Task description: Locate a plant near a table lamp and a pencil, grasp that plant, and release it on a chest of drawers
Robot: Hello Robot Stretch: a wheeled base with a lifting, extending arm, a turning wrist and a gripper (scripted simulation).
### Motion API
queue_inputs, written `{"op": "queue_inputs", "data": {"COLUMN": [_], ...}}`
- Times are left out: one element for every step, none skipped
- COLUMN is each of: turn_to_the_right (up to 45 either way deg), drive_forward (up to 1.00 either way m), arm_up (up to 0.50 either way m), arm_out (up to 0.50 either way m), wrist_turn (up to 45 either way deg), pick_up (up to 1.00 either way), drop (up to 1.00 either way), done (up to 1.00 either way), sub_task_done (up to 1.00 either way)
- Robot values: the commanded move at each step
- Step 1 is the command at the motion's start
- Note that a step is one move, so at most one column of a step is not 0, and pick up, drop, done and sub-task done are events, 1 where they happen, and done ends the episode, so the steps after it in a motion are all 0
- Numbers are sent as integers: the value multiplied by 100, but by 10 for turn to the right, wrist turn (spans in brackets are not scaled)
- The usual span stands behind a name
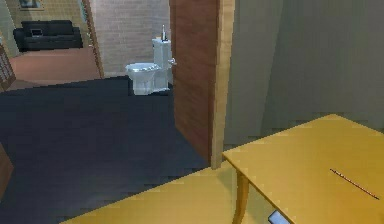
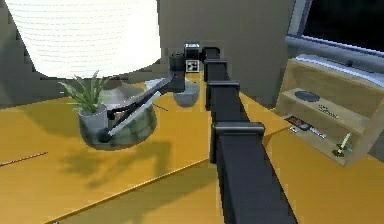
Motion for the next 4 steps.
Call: {"op": "queue_inputs", "data": {"turn_to_the_right": [0, 0, -330, 0], "drive_forward": [0, 0, 0, 100], "arm_up": [0, 0, 0, 0], "arm_out": [0, -38, 0, 0], "wrist_turn": [-240, 0, 0, 0], "pick_up": [0, 0, 0, 0], "drop": [0, 0, 0, 0], "done": [0, 0, 0, 0], "sub_task_done": [0, 0, 0, 0]}}
